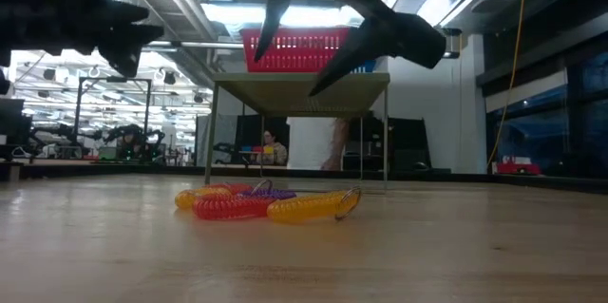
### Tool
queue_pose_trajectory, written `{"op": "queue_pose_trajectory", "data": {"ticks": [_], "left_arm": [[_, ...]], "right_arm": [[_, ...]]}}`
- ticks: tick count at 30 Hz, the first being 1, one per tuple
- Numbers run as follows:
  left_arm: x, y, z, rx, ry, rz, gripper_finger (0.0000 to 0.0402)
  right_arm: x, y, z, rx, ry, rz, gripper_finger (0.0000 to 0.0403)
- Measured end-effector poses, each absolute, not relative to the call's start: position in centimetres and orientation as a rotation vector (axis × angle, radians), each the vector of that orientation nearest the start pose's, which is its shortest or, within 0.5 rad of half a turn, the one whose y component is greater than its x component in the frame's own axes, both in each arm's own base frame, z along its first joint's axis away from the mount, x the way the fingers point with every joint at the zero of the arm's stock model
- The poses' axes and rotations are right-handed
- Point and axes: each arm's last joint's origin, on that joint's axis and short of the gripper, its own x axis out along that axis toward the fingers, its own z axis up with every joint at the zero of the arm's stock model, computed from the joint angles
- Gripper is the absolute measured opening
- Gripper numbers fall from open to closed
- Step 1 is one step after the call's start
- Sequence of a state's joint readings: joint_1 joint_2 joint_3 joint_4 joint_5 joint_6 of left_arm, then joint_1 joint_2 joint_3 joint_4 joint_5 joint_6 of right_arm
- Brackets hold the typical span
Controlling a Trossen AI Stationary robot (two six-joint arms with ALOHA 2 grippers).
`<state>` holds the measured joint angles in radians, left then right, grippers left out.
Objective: Pick & Place Office Desk Supplies
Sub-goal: Put the orange spring keychain into the red bin
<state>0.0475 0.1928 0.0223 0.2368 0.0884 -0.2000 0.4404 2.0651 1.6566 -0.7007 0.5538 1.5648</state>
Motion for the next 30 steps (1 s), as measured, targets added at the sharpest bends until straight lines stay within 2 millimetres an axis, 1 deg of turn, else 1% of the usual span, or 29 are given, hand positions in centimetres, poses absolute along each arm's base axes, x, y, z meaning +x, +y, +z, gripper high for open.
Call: {"op": "queue_pose_trajectory", "data": {"ticks": [4,6,8,10,13,16,18,20,25,30], "left_arm": [[10.9,0.2,17.2,-0.133,0.001,-0.068,0.0152],[10.9,0.1,16.9,-0.101,0.032,-0.080,0.0152],[10.9,0.1,16.9,-0.075,0.035,-0.096,0.0152],[10.9,0.1,16.7,-0.049,0.047,-0.098,0.0151],[10.9,0.2,16.3,-0.024,0.090,-0.078,0.0150],[10.8,0.3,15.6,-0.050,0.160,-0.023,0.0150],[10.8,0.4,15.6,-0.077,0.169,0.004,0.0150],[10.9,0.4,15.5,-0.087,0.174,0.019,0.0150],[10.9,0.4,15.6,-0.090,0.165,0.021,0.0150],[10.9,0.4,15.6,-0.090,0.163,0.019,0.0150]], "right_arm": [[40.1,17.2,21.1,0.909,0.624,-0.777,0.0259],[40.2,16.7,21.1,0.893,0.631,-0.783,0.0259],[40.6,15.9,20.9,0.891,0.654,-0.789,0.0259],[41.2,14.9,20.2,0.892,0.697,-0.796,0.0259],[42.1,13.3,18.3,0.869,0.770,-0.812,0.0259],[42.8,12.3,16.8,0.860,0.838,-0.809,0.0259],[43.0,11.8,15.7,0.843,0.870,-0.824,0.0259],[43.2,11.6,15.1,0.837,0.873,-0.840,0.0259],[43.7,11.0,14.5,0.825,0.813,-0.866,0.0259],[44.4,10.3,14.4,0.828,0.762,-0.861,0.0258]]}}
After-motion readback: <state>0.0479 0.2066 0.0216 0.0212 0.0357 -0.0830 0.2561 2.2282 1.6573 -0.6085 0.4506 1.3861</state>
